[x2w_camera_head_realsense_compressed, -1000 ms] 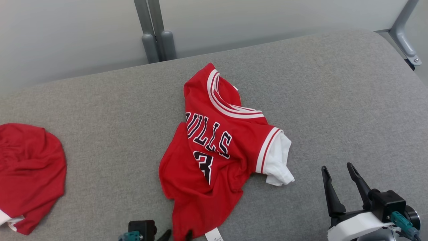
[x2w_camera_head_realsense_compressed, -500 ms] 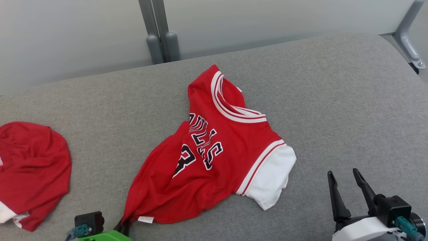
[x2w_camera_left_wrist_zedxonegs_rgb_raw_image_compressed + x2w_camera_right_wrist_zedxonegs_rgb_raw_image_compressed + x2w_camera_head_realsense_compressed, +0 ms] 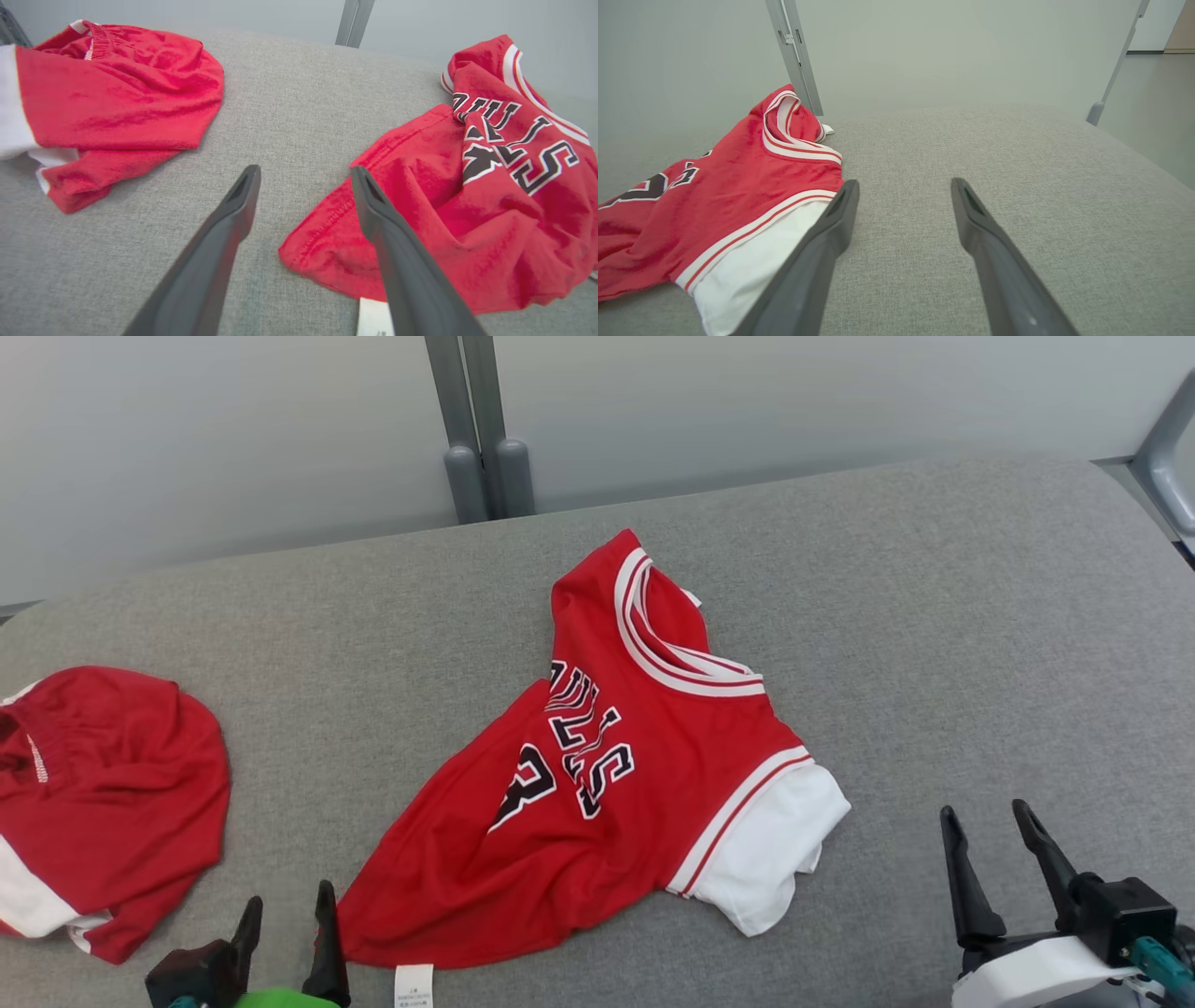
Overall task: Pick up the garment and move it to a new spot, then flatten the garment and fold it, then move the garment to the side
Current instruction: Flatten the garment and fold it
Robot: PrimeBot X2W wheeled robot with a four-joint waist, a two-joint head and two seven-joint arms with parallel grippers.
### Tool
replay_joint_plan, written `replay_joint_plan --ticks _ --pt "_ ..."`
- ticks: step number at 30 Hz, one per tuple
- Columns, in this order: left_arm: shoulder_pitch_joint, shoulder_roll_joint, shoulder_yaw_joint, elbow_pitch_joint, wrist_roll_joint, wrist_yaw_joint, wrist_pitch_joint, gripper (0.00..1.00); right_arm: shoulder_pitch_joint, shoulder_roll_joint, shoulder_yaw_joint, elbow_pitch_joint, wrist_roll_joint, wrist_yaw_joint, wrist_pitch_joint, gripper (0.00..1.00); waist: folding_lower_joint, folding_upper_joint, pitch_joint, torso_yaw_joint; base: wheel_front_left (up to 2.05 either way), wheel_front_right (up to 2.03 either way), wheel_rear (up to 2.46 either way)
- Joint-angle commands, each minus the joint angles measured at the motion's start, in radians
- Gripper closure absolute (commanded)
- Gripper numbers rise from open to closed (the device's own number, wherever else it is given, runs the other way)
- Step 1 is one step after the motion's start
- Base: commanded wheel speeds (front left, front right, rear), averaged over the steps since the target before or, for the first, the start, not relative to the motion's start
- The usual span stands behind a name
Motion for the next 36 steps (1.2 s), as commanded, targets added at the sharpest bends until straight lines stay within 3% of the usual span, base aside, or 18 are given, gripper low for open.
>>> replay_joint_plan --ticks 1,4,7,9,14,22,28,36 --pt "0.03 -0.001 0.022 -0.012 0.044 0.01 -0.008 0.0 0.017 -0.01 -0.012 -0.014 -0.012 0.0 -0.003 0.0 0.0 0.0 -0.017 0.004 0.0 0.0 0.0" --pt "0.076 -0.043 0.116 -0.077 0.172 0.006 -0.009 0.0 0.037 -0.018 -0.039 -0.042 -0.021 0.0 -0.003 0.0 0.0 0.0 -0.04 0.015 0.0 0.0 0.0" --pt "0.123 -0.085 0.193 -0.119 0.299 -0.044 -0.008 0.0 0.054 -0.028 -0.054 -0.07 -0.031 0.0 -0.003 0.0 0.0 0.0 -0.056 0.023 0.0 0.0 0.0" --pt "0.143 -0.12 0.25 -0.136 0.376 -0.094 -0.009 0.0 0.06 -0.033 -0.062 -0.088 -0.039 0.0 -0.003 0.0 0.0 0.0 -0.064 0.028 0.0 0.0 0.0" --pt "0.166 -0.193 0.361 -0.103 0.518 -0.268 -0.008 0.0 0.07 -0.027 -0.076 -0.117 -0.077 0.0 -0.003 0.0 0.0 0.0 -0.076 0.044 0.0 0.0 0.0" --pt "0.13 -0.301 0.525 -0.065 0.622 -0.43 -0.008 0.0 0.064 -0.006 -0.065 -0.094 -0.099 0.0 -0.003 0.0 0.0 0.0 -0.077 0.056 0.0 0.0 0.0" --pt "0.12 -0.336 0.568 -0.045 0.668 -0.477 -0.008 0.0 0.059 0.001 -0.056 -0.08 -0.095 0.0 -0.003 0.0 0.0 0.0 -0.078 0.058 0.0 0.0 0.0" --pt "0.126 -0.354 0.591 -0.03 0.687 -0.492 -0.008 0.0 0.053 0.005 -0.049 -0.075 -0.092 0.0 -0.003 0.0 0.0 0.0 -0.08 0.057 0.0 0.0 0.0"
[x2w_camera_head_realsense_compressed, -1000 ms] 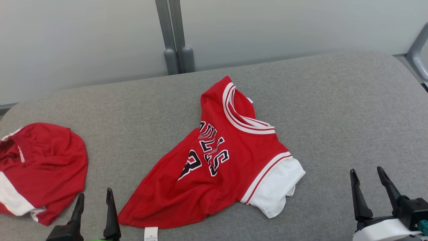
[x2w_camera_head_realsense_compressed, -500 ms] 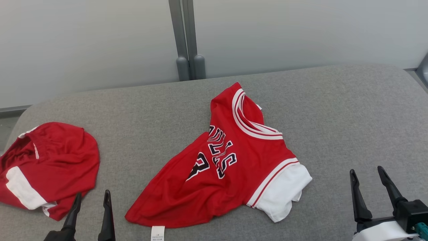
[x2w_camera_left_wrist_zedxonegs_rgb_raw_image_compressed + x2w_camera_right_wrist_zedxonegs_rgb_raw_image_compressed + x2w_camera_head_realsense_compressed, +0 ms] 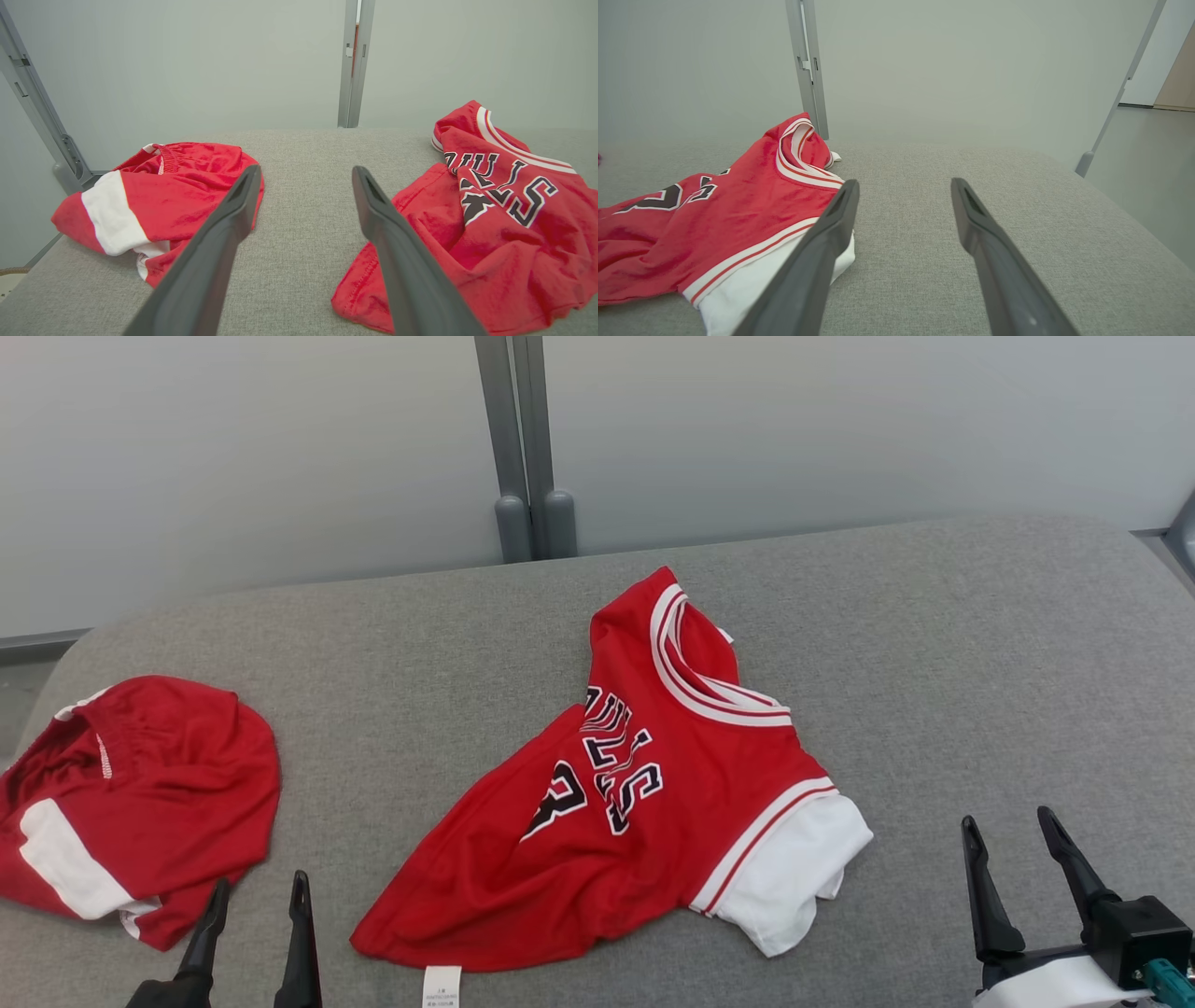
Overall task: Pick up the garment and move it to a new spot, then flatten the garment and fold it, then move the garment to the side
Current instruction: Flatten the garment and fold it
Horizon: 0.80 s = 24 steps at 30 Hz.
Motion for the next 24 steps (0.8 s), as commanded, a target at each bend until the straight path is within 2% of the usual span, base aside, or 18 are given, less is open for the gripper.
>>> replay_joint_plan --ticks 1,18,20,24 --pt "-0.008 -0.004 0.005 0.0 0.009 -0.006 -0.001 0.0 -0.004 -0.001 0.003 0.003 0.004 0.0 -0.003 0.0 0.0 0.0 -0.001 0.0 0.0 0.0 0.0" --pt "0.014 -0.007 -0.016 0.025 0.012 -0.007 -0.001 0.0 -0.017 -0.007 0.017 0.01 0.01 0.0 -0.003 0.0 0.0 0.0 0.004 -0.006 0.0 0.0 0.0" --pt "0.014 -0.001 -0.028 0.059 0.016 -0.007 -0.001 0.0 -0.016 -0.017 0.035 0.048 0.028 0.0 -0.003 0.0 0.0 0.0 0.011 -0.005 0.0 0.0 0.0" --pt "-0.023 0.009 -0.069 0.191 0.038 -0.007 0.0 0.0 -0.073 -0.079 0.137 0.207 0.058 0.0 -0.003 0.0 0.0 0.0 0.024 -0.004 0.0 0.0 0.0"
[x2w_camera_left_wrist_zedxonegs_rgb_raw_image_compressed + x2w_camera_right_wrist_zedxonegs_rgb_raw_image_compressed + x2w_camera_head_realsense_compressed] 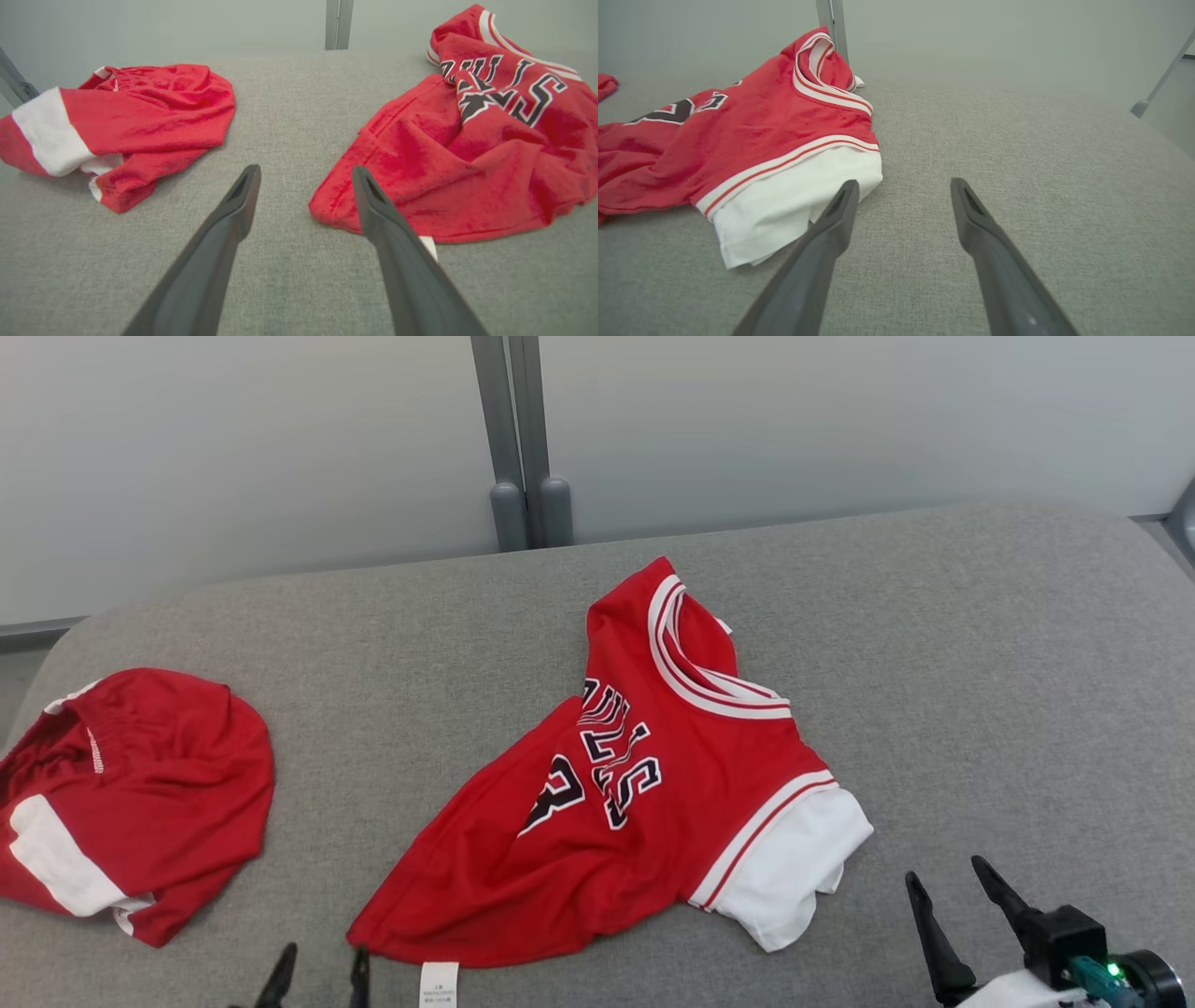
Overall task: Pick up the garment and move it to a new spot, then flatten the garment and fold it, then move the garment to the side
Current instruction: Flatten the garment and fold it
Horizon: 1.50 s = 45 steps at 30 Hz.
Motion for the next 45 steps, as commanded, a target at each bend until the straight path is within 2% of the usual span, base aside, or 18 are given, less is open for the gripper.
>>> replay_joint_plan --ticks 1,5,11,18,27,28,29,30,31,32,33,36,39,42,45 --pt "-0.035 0.013 -0.021 0.044 0.017 -0.002 0.003 0.0 -0.045 -0.026 0.031 0.05 0.008 -0.001 -0.003 0.0 0.0 -0.0001 0.008 0.001 0.0 0.0 0.0" --pt "-0.096 0.023 -0.066 0.129 0.025 -0.002 0.041 0.0 -0.14 -0.048 0.116 0.203 0.047 -0.001 -0.003 0.0 0.0 -0.0001 0.029 0.007 0.0 0.0 0.0" --pt "-0.17 0.037 -0.12 0.146 0.003 -0.002 0.11 0.0 -0.276 -0.062 0.268 0.33 0.123 -0.001 0.004 0.0 0.0 -0.0001 0.068 0.02 0.0 0.0 0.0" --pt "-0.23 0.07 -0.206 0.139 -0.054 -0.002 0.186 0.0 -0.387 -0.079 0.37 0.428 0.185 0.0 0.067 0.0 0.0 -0.0001 0.122 0.038 0.0 0.0 0.0" --pt "-0.285 0.116 -0.317 0.173 -0.142 -0.002 0.255 0.0 -0.445 -0.086 0.507 0.461 0.279 0.001 0.207 0.0 0.0 -0.0001 0.173 0.043 0.0 0.0 0.0" --pt "-0.286 0.12 -0.328 0.181 -0.154 -0.002 0.262 0.02 -0.442 -0.092 0.521 0.458 0.294 0.001 0.22 0.45 0.0 -0.0001 0.175 0.043 0.0 0.0 0.0" --pt "-0.285 0.124 -0.341 0.186 -0.161 -0.002 0.266 0.21 -0.44 -0.097 0.533 0.453 0.304 0.002 0.233 0.65 0.0 -0.0001 0.176 0.043 0.0 0.0 0.0" --pt "-0.283 0.125 -0.352 0.191 -0.177 -0.002 0.271 0.48 -0.436 -0.106 0.546 0.446 0.317 0.002 0.241 0.84 0.0 -0.0001 0.176 0.042 0.0 0.0 0.0" --pt "-0.281 0.126 -0.362 0.194 -0.188 -0.002 0.273 0.55 -0.431 -0.115 0.551 0.438 0.331 0.001 0.244 1.0 0.0 -0.0001 0.175 0.042 0.0 0.0 0.0" --pt "-0.277 0.13 -0.378 0.198 -0.194 -0.003 0.279 0.65 -0.421 -0.126 0.561 0.424 0.351 0.001 0.248 1.0 0.0 -0.0001 0.173 0.041 0.0 0.0 0.0" --pt "-0.272 0.132 -0.393 0.202 -0.208 -0.003 0.285 1.0 -0.412 -0.137 0.573 0.409 0.367 0.001 0.25 1.0 0.0 -0.0001 0.169 0.041 0.0 0.0 0.0" --pt "-0.233 0.144 -0.435 0.201 -0.262 -0.003 0.318 1.0 -0.378 -0.169 0.595 0.32 0.467 0.001 0.233 1.0 0.0 -0.0001 0.149 0.036 0.0 0.0 0.0" --pt "-0.204 0.157 -0.424 0.153 -0.322 -0.003 0.317 1.0 -0.355 -0.214 0.556 0.185 0.602 0.001 0.193 1.0 0.0 -0.0001 0.135 0.026 0.0 0.0 0.0" --pt "-0.171 0.171 -0.378 0.046 -0.386 -0.001 0.322 1.0 -0.305 -0.292 0.498 0.013 0.73 0.0 0.171 1.0 0.0 -0.0001 0.121 0.011 0.0 0.0 0.0" --pt "-0.141 0.186 -0.34 -0.123 -0.448 0.001 0.354 1.0 -0.25 -0.379 0.427 -0.172 0.821 0.0 0.163 1.0 0.0 -0.0001 0.119 -0.001 0.0 0.0 0.0"
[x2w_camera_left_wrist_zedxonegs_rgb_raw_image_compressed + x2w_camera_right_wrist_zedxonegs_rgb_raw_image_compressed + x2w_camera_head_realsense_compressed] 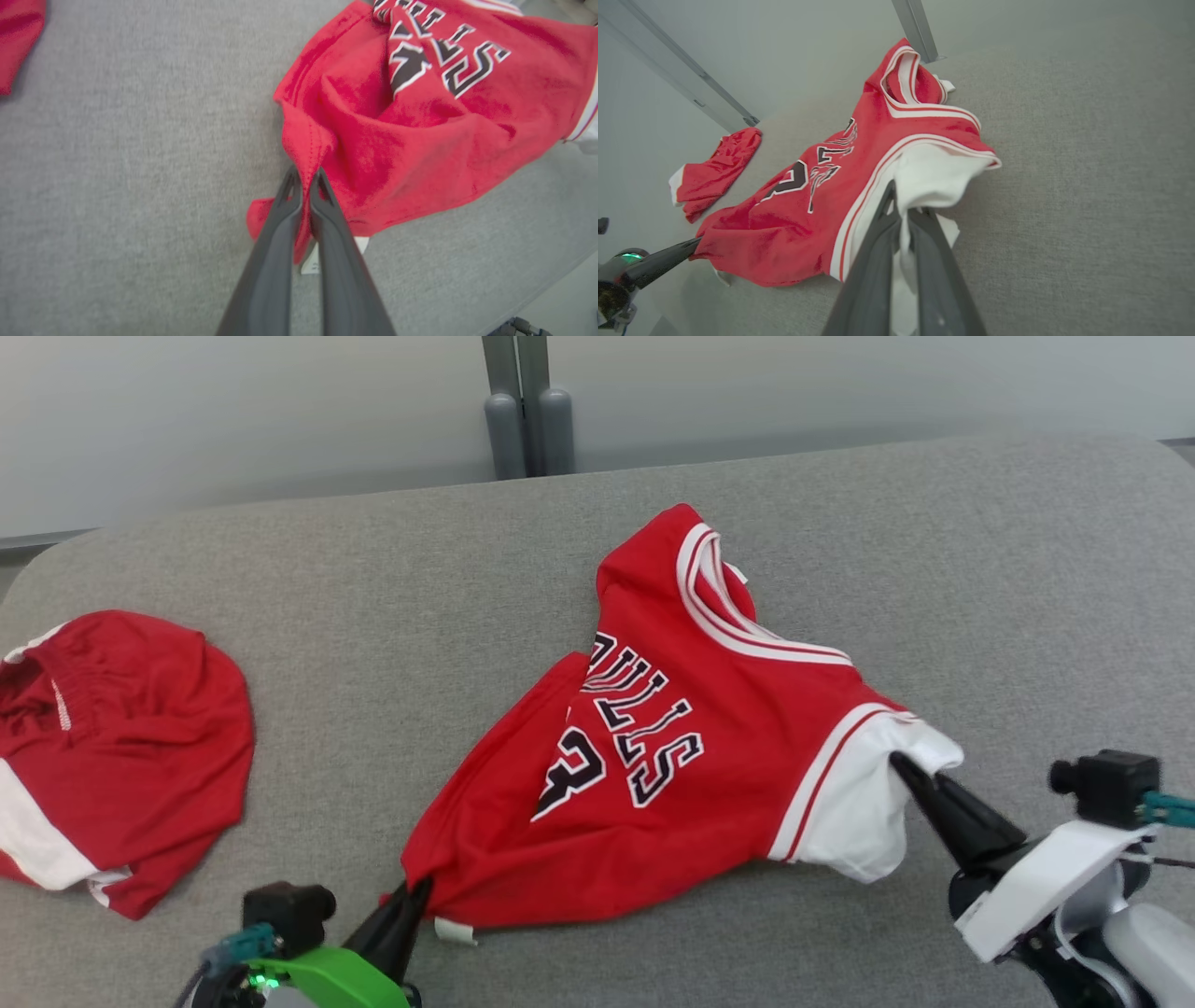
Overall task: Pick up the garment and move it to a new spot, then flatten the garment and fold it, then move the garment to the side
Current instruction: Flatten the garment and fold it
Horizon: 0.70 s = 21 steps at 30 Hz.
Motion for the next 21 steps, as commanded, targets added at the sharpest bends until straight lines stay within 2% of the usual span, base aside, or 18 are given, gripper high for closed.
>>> replay_joint_plan --ticks 1,4,7,9,11,16,18,21 --pt "0.011 0.01 0.019 -0.087 -0.028 0.009 0.024 1.0 0.025 -0.033 -0.042 -0.082 0.036 0.0 -0.014 1.0 0.0 0.0 0.0 -0.015 0.0 0.0 0.0" --pt "0.013 0.023 0.06 -0.304 -0.094 0.035 0.095 1.0 0.045 -0.113 -0.148 -0.26 0.109 0.0 -0.008 1.0 0.0 0.0 0.021 -0.031 0.0 0.0 0.0" --pt "-0.062 0.03 0.087 -0.517 -0.159 0.053 0.182 1.0 0.005 -0.18 -0.276 -0.404 0.173 0.0 0.015 1.0 0.0 0.0 0.065 -0.046 0.0 0.0 0.0" --pt "-0.145 0.028 0.103 -0.603 -0.201 0.067 0.244 1.0 -0.048 -0.211 -0.35 -0.465 0.219 0.001 0.045 1.0 0.0 0.0 0.103 -0.048 0.0 0.0 0.0" --pt "-0.263 0.038 0.123 -0.645 -0.227 0.082 0.299 1.0 -0.126 -0.248 -0.419 -0.477 0.23 0.0 0.083 1.0 0.0 0.0 0.154 -0.048 0.0 0.0 0.0" --pt "-0.631 0.053 0.164 -0.574 -0.237 0.125 0.426 1.0 -0.418 -0.268 -0.478 -0.414 0.219 0.0 0.197 1.0 0.0 0.0 0.314 -0.042 0.0 0.0 0.0" --pt "-0.803 0.041 0.178 -0.497 -0.244 0.145 0.461 1.0 -0.573 -0.242 -0.467 -0.344 0.194 0.0 0.254 1.0 0.0 0.0 0.386 -0.039 0.0 0.0 0.0" --pt "-1.06 0.026 0.19 -0.329 -0.219 0.17 0.481 1.0 -0.841 -0.162 -0.443 -0.187 0.114 0.0 0.324 1.0 0.0 0.0 0.492 -0.031 0.0 0.0 0.0"
